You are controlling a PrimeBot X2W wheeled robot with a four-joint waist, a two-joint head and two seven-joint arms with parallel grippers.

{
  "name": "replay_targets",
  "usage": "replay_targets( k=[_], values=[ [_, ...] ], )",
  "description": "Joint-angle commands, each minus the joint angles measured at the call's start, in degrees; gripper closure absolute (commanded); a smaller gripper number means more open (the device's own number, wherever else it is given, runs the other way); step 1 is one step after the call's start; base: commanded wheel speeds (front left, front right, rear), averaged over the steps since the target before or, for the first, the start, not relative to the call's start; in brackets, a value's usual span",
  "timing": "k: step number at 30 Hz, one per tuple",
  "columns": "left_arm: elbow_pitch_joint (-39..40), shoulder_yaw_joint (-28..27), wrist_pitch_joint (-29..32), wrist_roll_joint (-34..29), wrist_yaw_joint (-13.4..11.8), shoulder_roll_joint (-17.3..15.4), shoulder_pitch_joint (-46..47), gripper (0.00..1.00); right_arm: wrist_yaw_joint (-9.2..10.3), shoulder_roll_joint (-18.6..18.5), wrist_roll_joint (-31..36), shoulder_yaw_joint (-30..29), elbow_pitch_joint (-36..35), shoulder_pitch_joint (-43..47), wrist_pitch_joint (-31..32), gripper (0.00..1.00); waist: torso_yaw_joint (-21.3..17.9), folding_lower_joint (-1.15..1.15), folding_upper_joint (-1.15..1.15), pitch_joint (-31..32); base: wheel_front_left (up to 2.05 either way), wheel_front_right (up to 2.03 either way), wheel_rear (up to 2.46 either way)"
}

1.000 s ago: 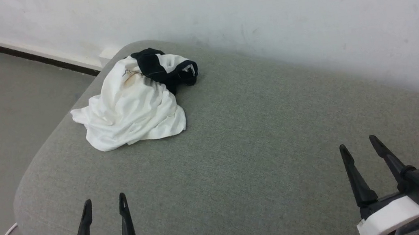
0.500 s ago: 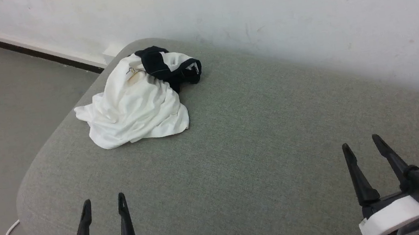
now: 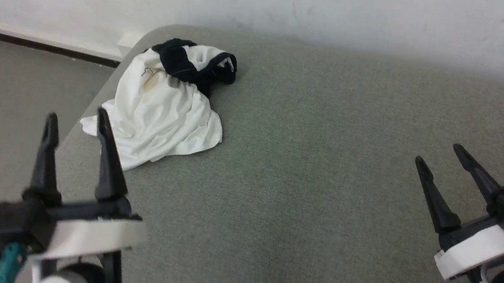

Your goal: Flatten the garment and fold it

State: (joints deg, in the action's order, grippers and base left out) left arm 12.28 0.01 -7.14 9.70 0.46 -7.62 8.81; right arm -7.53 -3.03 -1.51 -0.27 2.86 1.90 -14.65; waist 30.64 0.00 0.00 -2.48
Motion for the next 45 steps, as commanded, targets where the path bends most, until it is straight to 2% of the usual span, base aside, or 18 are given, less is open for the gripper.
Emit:
replay_targets(
  k=[1, 5, 12, 16, 23, 35, 45],
  values=[
    [-0.48, -0.19, 1.50, -0.01, 0.49, -0.87, 3.33, 0.00, 0.04, 0.15, 0.81, 0.15, -0.90, -1.55, 0.14, 0.00, -1.02, 0.00, 0.00, -3.29, 0.00, 0.00, 0.00],
    [-4.24, -0.25, 8.19, 0.66, 1.75, -3.46, 12.83, 0.00, 0.04, 0.15, 2.52, 0.34, -3.97, -3.38, 1.33, 0.00, -2.15, 0.00, 0.00, -6.81, 0.00, 0.00, 0.00],
    [-15.97, -0.30, 19.73, 1.74, 4.94, -11.32, 27.85, 0.00, 0.04, 0.15, 5.54, 1.39, -9.44, -4.94, 4.67, 0.00, -4.66, 0.00, 0.00, -13.04, 0.00, 0.00, 0.00],
    [-24.68, -0.85, 24.84, 4.11, 5.86, -14.60, 33.09, 0.00, 0.04, -0.40, 6.72, 2.25, -12.72, -6.01, 6.58, 0.00, -6.30, 0.00, 0.00, -16.83, 0.00, 0.00, 0.00],
    [-35.31, -0.61, 29.61, 7.50, 6.63, -18.57, 38.30, 0.00, 0.04, -2.33, 7.39, 3.35, -17.03, -7.96, 9.55, 0.00, -8.68, 0.00, 0.00, -21.64, 0.00, 0.00, 0.00],
    [-46.97, 2.39, 39.55, 11.10, 6.92, -21.01, 41.17, 0.00, 0.04, -5.03, 7.49, 3.28, -21.59, -8.17, 13.37, 0.00, -9.99, 0.00, 0.00, -27.14, 0.00, 0.00, 0.00],
    [-52.24, 2.97, 36.88, 13.98, 6.88, -18.78, 39.20, 0.02, 0.04, -6.87, 7.56, 3.63, -25.32, -8.61, 16.04, 0.00, -11.01, 0.00, 0.00, -28.32, 0.00, 0.00, 0.00]
  ],
)
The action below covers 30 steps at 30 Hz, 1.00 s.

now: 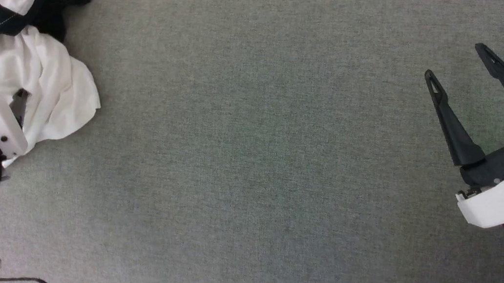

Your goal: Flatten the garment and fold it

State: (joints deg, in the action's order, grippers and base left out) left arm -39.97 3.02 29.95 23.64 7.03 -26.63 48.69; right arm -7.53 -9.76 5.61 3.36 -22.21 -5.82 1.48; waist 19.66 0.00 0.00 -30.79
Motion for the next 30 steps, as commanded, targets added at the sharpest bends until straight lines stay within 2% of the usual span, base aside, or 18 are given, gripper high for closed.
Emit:
replay_targets(
  k=[1, 2, 8, 18, 26, 30],
  values=[
    [-0.30, 0.27, -0.50, 0.37, 0.35, 0.17, -0.76, 0.78, 0.04, -0.27, 0.42, -0.01, -0.51, -0.88, 0.14, 0.00, -0.05, 0.00, 0.00, 0.03, 0.00, 0.00, 0.00],
    [-0.52, 0.65, -0.95, 0.63, 0.38, -0.05, -0.80, 1.00, 0.04, -0.35, 0.39, 0.02, -0.72, -0.88, 0.34, 0.00, -0.10, 0.00, 0.00, 0.11, 0.00, 0.00, 0.00],
    [-1.00, 3.58, -4.98, 2.08, 0.44, -2.62, -1.90, 1.00, 0.04, -0.25, -0.09, 0.22, -0.47, -0.38, 0.62, 0.00, -0.52, 0.00, 0.00, 2.08, 0.00, 0.00, 0.00],
    [-1.06, 5.64, -16.74, 1.46, 0.45, -6.17, -0.54, 1.00, 0.04, 0.84, -0.97, -0.13, 1.66, 0.84, -1.21, 0.00, -0.81, 0.00, 0.00, 8.18, 0.00, 0.00, 0.00],
    [4.59, 8.73, -24.27, 0.24, 0.46, -8.33, 5.91, 1.00, 0.04, 3.64, -1.99, -0.16, 5.50, 2.40, -4.65, 0.00, -1.20, 0.00, 0.00, 15.27, 0.00, 0.00, 0.00],
    [8.28, 9.50, -26.40, -0.08, 0.35, -7.43, 10.10, 1.00, 0.04, 4.99, -2.39, -1.03, 7.27, 3.30, -6.51, 0.00, -1.57, 0.00, 0.00, 18.35, 0.00, 0.00, 0.00]
  ],
)
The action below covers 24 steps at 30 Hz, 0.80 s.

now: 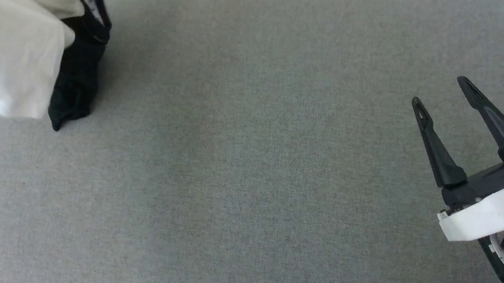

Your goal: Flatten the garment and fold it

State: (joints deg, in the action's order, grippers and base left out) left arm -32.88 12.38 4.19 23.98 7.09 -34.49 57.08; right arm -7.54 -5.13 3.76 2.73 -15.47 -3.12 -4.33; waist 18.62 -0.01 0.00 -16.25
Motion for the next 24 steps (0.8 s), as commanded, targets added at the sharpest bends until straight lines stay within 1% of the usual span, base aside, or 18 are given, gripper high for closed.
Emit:
replay_targets(
  k=[1, 6, 13, 19, 20, 24],
  values=[
    [2.14, 0.29, -0.83, -0.46, 0.23, 0.83, 2.71, 1.00, 0.05, 0.67, -0.65, -0.61, 0.95, 0.81, -1.17, 0.00, -0.70, 0.01, 0.00, 4.58, 0.00, 0.00, 0.00],
    [6.47, 0.53, -0.51, 0.54, -0.70, 3.96, 7.61, 1.00, 0.05, 1.81, -1.41, -1.31, 2.98, 1.77, -3.40, 0.00, -2.09, 0.01, 0.00, 8.34, 0.00, 0.00, 0.00],
    [11.82, 2.01, 4.15, 3.02, -2.03, 9.35, 11.72, 1.00, 0.05, 2.21, -3.71, -2.46, 5.03, 3.17, -5.68, 0.00, -5.78, 0.01, 0.00, 13.04, 0.00, 0.00, 0.00],
    [16.74, 2.52, 7.04, 6.30, -3.53, 14.54, 14.21, 1.00, 0.05, 2.23, -5.11, -4.36, 5.02, 4.18, -6.43, 0.00, -9.46, 0.01, 0.00, 14.58, 0.00, 0.00, 0.00],
    [16.74, 2.52, 7.04, 6.30, -3.53, 14.54, 14.21, 1.00, 0.05, 2.23, -5.11, -4.36, 5.02, 4.18, -6.43, 0.00, -9.46, 0.01, 0.00, 14.58, 0.00, 0.00, 0.00],
    [19.02, 3.75, 8.81, 8.28, -4.19, 18.59, 15.96, 1.00, 0.05, 2.24, -5.94, -5.53, 5.27, 5.12, -6.84, 0.00, -11.43, 0.01, 0.00, 14.74, 0.00, 0.00, 0.00]
  ],
)
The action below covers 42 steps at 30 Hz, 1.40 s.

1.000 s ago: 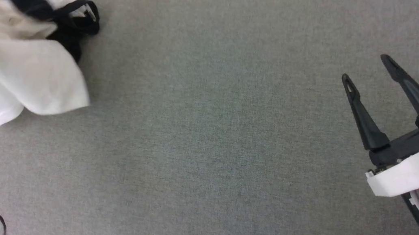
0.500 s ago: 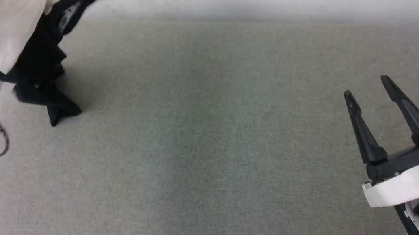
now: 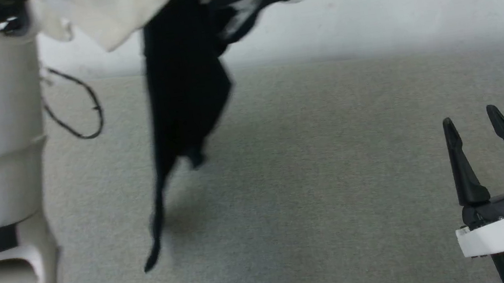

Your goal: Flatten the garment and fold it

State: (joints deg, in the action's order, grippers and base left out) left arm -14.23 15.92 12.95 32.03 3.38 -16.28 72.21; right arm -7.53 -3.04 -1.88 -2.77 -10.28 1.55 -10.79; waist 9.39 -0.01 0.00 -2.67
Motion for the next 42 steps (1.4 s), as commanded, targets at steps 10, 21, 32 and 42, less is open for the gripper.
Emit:
replay_targets(
  k=[10, 21, 32, 42],
  values=[
    [4.63, 5.28, 1.64, 3.33, -0.93, 9.51, 1.68, 1.00, 0.04, 0.15, -1.35, -0.59, 0.41, -0.49, -1.40, 0.00, -6.26, 0.01, 0.00, 0.19, 0.00, 0.00, 0.00],
    [2.16, 15.10, -1.77, 2.44, -2.45, 11.98, -16.65, 1.00, 0.04, 0.16, -2.06, -2.15, 0.80, -0.54, -2.28, 0.00, -8.26, 0.01, 0.00, -0.78, 0.00, 0.00, 0.00],
    [-11.90, 22.83, -11.29, -0.31, -3.98, 11.12, -39.37, 1.00, 0.04, 0.16, -1.83, -1.43, 0.21, -1.13, -2.17, 0.00, -10.17, 0.01, 0.00, -2.79, 0.00, 0.00, 0.00],
    [-22.98, 24.58, -13.29, 0.15, -3.63, 11.11, -43.79, 0.00, 0.04, 0.16, -1.60, -1.68, 0.24, -0.69, -1.74, 0.00, -9.59, 0.01, 0.00, -2.29, 0.00, 0.00, 0.00]
  ],
)
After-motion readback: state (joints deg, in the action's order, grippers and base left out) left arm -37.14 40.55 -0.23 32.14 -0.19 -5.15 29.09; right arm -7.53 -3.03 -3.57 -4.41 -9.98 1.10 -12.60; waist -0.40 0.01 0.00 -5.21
